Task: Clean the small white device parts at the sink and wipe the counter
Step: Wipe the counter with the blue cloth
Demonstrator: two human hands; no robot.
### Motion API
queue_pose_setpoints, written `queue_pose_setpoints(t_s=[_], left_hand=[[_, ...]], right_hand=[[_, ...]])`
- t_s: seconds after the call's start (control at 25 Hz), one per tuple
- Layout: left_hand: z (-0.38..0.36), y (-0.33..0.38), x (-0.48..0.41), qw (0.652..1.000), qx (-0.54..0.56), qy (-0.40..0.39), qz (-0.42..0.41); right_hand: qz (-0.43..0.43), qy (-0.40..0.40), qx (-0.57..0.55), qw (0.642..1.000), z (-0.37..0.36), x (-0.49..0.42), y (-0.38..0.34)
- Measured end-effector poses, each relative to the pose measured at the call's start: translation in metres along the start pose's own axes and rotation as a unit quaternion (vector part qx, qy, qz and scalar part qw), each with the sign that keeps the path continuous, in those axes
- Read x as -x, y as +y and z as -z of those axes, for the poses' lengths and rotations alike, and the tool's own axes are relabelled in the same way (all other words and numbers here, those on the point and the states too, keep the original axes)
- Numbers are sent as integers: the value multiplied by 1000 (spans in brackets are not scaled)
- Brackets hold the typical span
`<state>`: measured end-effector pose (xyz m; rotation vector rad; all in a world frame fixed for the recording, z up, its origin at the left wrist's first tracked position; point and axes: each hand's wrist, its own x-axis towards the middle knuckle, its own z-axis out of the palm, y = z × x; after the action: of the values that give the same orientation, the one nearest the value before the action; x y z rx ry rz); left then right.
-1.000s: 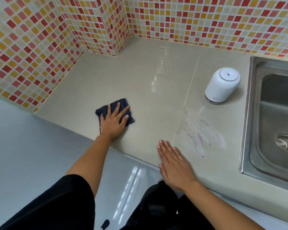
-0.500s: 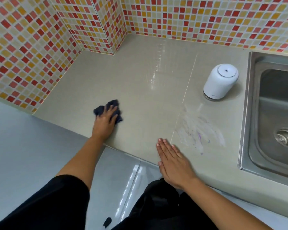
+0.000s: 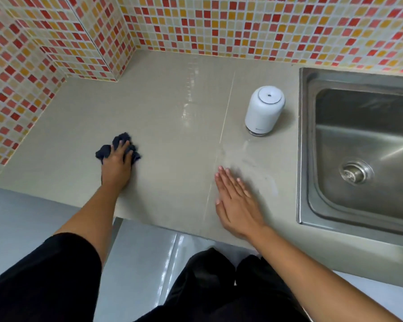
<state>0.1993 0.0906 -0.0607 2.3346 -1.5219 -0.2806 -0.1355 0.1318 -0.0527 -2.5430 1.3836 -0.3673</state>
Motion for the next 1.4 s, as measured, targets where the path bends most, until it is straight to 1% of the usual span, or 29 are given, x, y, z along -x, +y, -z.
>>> queue_pose_setpoints(t_s=[0.08,0.12,0.2,0.28,0.32,0.36,0.4,0.44,0.48,0.52,0.56,0.64,0.72,0.8,0.84,0.88,0.92,0.96,1.04,1.08,1.12,1.16,1.24,1.28,1.36,1.4], left_hand=[[-23,44,-13,997,8,-22,-73],[-32,66,-11,991,13,-38,-125],[-43,93,12,969,22,-93,-227],[-37,90,39,939,22,-157,-305],[-33,77,45,928,17,-168,-332],[-28,62,37,927,17,-163,-336],[-26,54,21,939,22,-144,-310],[-27,57,0,958,28,-113,-263],[-31,67,-22,973,27,-81,-213],[-38,87,-42,982,21,-55,-182],[-48,111,-58,983,21,-47,-176],[-67,161,-76,970,42,-75,-226],[-82,182,-67,941,39,-132,-311],[-78,165,-41,895,21,-179,-408],[-70,147,-33,879,25,-195,-434],[-62,128,-32,875,32,-196,-442],[-55,110,-41,886,37,-181,-424],[-50,96,-58,911,38,-149,-382],[-51,95,-102,964,29,-81,-251],[-56,106,-124,978,17,-58,-199],[-63,124,-139,983,10,-44,-177],[-72,146,-148,982,11,-39,-182],[-92,194,-144,968,36,-64,-241],[-100,213,-129,951,46,-91,-292],[-107,228,-85,894,39,-165,-414],[-103,222,-69,864,36,-193,-463]], right_hand=[[-55,28,-19,998,17,-12,38],[-84,32,-28,996,23,-15,58],[-140,44,-42,988,30,-21,95],[-187,61,-95,976,35,-31,122],[-210,71,-141,965,38,-39,129],[-234,83,-193,949,40,-48,133],[-255,92,-240,932,42,-59,135],[-270,92,-274,918,43,-71,138],[-276,89,-298,910,45,-81,138],[-274,89,-316,904,44,-89,138],[-267,93,-331,900,42,-97,139],[-258,109,-364,888,39,-109,140],[-255,127,-398,872,38,-119,143],[-249,142,-405,869,37,-126,146],[-247,143,-405,868,37,-128,148],[-247,146,-409,866,38,-130,149],[-251,147,-410,864,38,-133,149],[-253,152,-410,863,38,-134,148],[-267,170,-412,855,40,-138,151],[-278,187,-418,844,43,-140,154],[-283,207,-424,835,48,-142,158],[-284,228,-426,828,53,-144,163],[-282,253,-415,827,65,-146,175],[-278,257,-409,830,71,-147,180],[-272,257,-396,839,81,-146,188],[-271,259,-385,844,83,-145,193]])
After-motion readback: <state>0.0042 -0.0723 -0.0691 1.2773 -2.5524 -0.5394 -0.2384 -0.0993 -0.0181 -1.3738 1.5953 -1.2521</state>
